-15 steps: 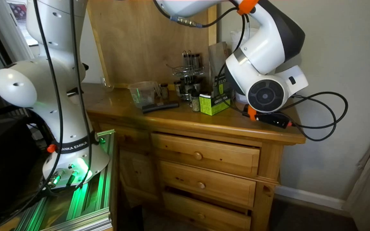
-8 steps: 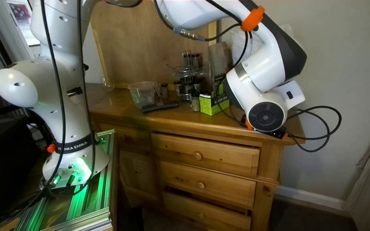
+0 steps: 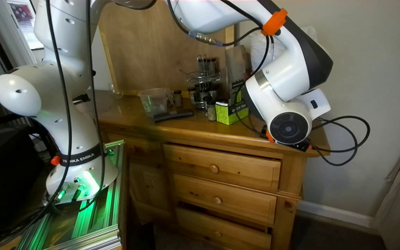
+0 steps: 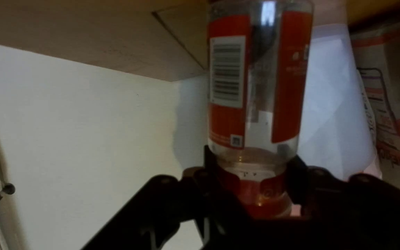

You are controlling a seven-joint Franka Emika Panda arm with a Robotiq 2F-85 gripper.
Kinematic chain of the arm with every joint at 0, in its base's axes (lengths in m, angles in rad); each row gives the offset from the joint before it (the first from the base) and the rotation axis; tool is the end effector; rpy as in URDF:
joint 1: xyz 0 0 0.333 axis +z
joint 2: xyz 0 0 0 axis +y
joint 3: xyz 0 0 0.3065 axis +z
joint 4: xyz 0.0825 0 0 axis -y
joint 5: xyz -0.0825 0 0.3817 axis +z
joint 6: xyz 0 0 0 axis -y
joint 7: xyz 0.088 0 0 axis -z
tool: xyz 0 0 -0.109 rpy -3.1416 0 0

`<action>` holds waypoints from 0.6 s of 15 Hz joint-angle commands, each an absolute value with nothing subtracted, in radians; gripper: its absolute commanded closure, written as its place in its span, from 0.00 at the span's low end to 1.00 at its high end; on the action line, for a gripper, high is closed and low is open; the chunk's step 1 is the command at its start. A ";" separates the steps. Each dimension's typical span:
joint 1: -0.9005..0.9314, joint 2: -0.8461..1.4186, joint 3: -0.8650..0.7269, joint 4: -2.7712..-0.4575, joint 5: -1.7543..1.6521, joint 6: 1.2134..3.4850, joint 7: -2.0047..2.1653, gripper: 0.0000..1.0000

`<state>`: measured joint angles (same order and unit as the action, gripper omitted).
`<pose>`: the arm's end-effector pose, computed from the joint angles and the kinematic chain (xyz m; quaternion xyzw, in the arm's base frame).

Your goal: Put the bottle upright

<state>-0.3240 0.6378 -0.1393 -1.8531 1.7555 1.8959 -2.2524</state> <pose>0.5962 -0.2094 0.1880 -0.7500 -0.2223 -0.5473 0.2977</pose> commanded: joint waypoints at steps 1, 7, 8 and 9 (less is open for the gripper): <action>-0.306 0.633 -0.165 -1.863 1.799 1.884 -2.273 0.78; -0.308 0.635 -0.164 -1.858 1.812 1.860 -2.299 0.78; -0.307 0.636 -0.164 -1.856 1.815 1.854 -2.306 0.78; -0.305 0.638 -0.164 -1.853 1.822 1.857 -2.308 0.78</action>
<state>-0.3221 0.6378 -0.1477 -1.8537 1.7762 1.8759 -2.2767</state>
